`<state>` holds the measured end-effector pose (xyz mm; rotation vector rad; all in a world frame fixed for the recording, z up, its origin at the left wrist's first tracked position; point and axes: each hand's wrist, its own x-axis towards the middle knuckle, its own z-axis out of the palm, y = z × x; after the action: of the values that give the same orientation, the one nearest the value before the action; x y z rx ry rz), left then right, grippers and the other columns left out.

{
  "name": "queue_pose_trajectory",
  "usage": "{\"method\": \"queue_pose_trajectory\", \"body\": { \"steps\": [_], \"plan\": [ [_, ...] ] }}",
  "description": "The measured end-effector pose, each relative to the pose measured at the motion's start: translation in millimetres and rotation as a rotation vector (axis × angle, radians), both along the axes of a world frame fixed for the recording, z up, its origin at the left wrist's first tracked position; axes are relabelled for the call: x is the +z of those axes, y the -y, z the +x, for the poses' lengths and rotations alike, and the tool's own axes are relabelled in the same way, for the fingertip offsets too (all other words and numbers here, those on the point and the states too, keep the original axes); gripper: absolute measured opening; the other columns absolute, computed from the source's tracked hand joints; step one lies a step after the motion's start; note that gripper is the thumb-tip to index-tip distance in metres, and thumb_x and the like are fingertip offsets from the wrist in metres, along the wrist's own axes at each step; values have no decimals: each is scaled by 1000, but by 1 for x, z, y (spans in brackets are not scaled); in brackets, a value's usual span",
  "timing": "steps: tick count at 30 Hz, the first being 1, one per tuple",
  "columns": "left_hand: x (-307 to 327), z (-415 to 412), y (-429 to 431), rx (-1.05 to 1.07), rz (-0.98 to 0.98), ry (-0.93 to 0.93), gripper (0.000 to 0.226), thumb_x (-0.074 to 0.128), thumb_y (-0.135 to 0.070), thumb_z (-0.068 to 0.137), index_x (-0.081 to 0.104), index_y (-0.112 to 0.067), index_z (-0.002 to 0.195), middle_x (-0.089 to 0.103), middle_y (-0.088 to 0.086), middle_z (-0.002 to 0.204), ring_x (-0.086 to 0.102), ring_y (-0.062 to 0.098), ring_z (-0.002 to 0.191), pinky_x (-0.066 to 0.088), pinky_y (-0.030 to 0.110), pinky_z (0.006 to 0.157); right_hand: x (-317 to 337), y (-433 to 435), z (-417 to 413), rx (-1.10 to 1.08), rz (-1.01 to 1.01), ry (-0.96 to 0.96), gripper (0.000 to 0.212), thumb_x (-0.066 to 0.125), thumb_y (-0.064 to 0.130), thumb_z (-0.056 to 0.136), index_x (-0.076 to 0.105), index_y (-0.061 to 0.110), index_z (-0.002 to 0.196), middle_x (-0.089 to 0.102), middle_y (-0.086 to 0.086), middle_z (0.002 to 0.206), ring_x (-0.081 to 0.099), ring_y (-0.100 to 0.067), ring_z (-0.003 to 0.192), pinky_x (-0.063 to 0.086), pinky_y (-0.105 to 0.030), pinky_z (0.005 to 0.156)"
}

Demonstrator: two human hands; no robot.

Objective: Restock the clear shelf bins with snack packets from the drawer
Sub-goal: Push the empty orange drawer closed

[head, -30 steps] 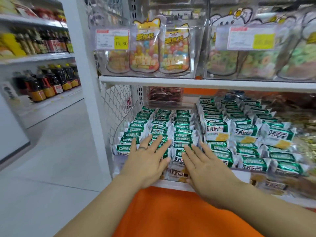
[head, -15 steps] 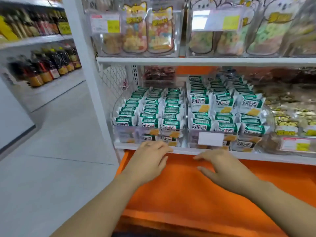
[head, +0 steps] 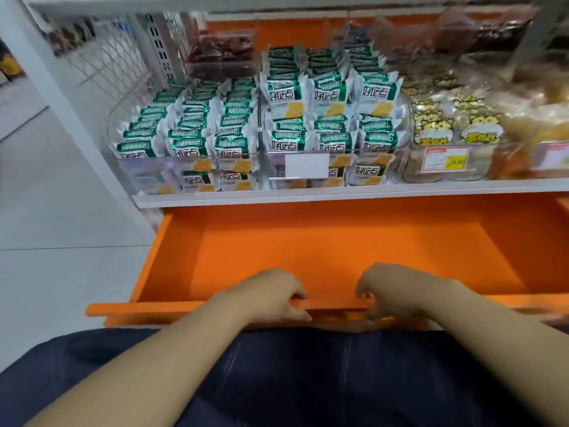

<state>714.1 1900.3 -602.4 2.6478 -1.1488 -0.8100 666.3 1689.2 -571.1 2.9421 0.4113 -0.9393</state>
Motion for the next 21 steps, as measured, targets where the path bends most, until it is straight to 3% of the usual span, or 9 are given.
{"method": "queue_pose_trajectory", "body": {
  "steps": [3,8,12,15,18,21],
  "plan": [
    [-3,5,3,-17,1,38,25,58,-50,88,53,-28,79,50,-10,68,45,14,69,34,29,62,-6,4,2,24,4,37,39,62,34,89,59,15,122,59,-3,126,53,-22,115,32,-24,73],
    [-5,21,5,79,-50,86,42,49,-60,89,67,-22,91,63,-6,82,55,16,77,46,33,69,-9,11,17,29,-27,137,36,57,39,92,59,19,122,60,-5,121,54,-27,114,41,-32,82],
    [-6,35,11,147,-67,227,44,45,-63,89,52,-23,72,50,-7,65,47,14,66,32,32,57,-22,33,22,-109,-93,328,33,55,47,91,58,28,119,63,-1,116,53,-25,115,33,-34,97],
    [-5,43,18,221,-80,250,46,45,-61,91,44,-22,66,44,-10,63,43,11,63,31,30,57,-33,70,13,-435,-149,501,63,61,56,83,45,29,138,45,-4,144,33,-26,136,20,-40,113],
    [-5,48,24,278,-70,276,42,44,-62,90,49,-27,68,51,-9,69,48,12,69,36,30,60,-38,100,1,-1020,224,601,97,77,38,77,20,10,151,9,-22,157,7,-35,146,9,-40,117],
    [-5,49,29,355,-71,283,39,44,-63,90,53,-28,75,54,-9,74,51,13,76,36,27,60,-37,109,8,-1266,554,652,98,75,18,81,8,-5,149,3,-24,157,4,-32,147,7,-34,117]
  ]
}}
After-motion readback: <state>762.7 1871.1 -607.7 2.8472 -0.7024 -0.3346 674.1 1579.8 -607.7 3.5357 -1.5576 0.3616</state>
